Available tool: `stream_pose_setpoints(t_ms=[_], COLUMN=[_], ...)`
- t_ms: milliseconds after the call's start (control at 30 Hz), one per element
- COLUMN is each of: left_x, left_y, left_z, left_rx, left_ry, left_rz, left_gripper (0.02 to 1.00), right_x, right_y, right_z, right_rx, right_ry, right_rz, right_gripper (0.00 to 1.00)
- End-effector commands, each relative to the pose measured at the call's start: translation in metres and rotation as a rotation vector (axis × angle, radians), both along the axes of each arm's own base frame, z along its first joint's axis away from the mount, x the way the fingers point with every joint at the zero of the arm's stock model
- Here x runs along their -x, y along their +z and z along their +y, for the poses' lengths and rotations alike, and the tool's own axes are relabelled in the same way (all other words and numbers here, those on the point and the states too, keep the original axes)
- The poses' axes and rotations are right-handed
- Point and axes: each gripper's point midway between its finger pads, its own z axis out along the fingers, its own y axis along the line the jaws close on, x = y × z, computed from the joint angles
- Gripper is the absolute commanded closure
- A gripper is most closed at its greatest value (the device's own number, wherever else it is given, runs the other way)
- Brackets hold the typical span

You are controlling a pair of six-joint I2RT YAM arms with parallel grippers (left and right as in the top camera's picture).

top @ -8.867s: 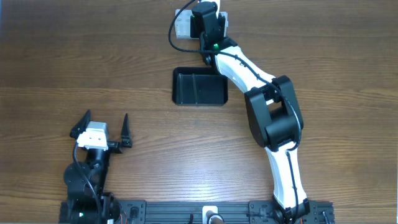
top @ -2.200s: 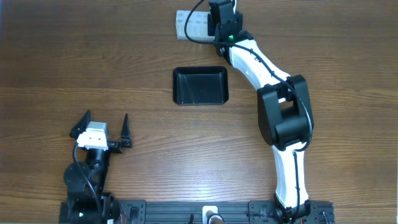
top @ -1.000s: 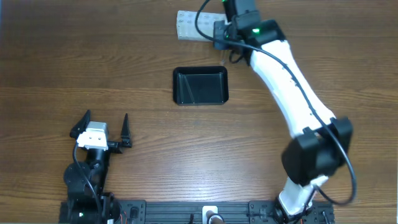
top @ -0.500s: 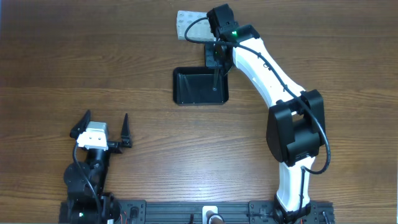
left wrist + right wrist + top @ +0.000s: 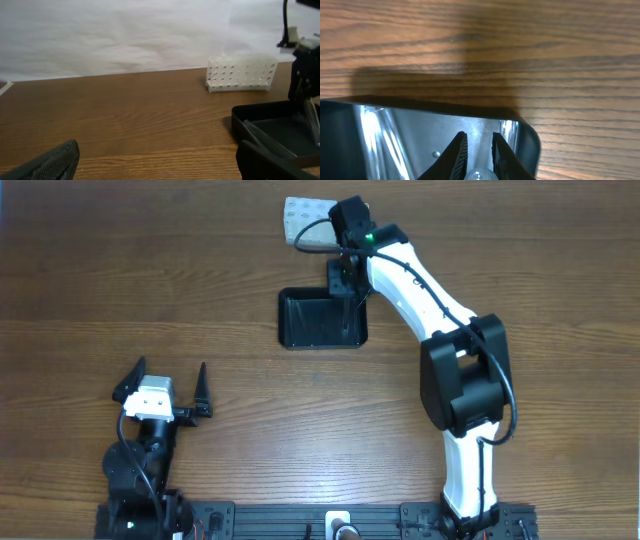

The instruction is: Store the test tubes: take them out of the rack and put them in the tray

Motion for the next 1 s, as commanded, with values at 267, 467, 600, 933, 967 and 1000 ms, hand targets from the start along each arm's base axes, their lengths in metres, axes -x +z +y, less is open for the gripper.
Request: stream_pose_setpoints(t_ms=[267, 467, 600, 933, 967, 1000], left_x=[0.0, 0.0, 0.0, 0.0, 0.0, 0.0], left_y=[-0.002, -0.002, -0.002, -0.002, -0.002, -0.002], left_z=[-0.001, -0.001, -0.001, -0.001, -0.001, -0.001], left_rx=[-0.013, -0.013, -0.013, -0.013, -0.013, -0.013], left_ry=[-0.009, -0.008, -0.009, -0.009, -0.009, -0.009], left_rz=[0.0, 0.0, 0.0, 0.0, 0.0, 0.0], left_gripper=[0.018, 0.018, 0.018, 0.018, 0.018, 0.018], right_x=[0.006, 0.006, 0.004, -0.034, -0.036, -0.037], right_y=[-0.012, -0.004, 0.026, 0.181, 0.196, 0.208], right_z=[0.006, 0.011, 0.012, -0.043, -0.049, -0.055], right_rx=[-0.009, -0.037, -0.05, 0.038, 0.042, 0.048], right_ry=[0.005, 0.021, 0.063, 0.023, 0.034, 0.04], right_rz=[0.034, 0.026, -0.031, -0.506, -0.56, -0.604], right_gripper=[0.746, 0.744, 0.663, 0.281, 0.251, 0.229])
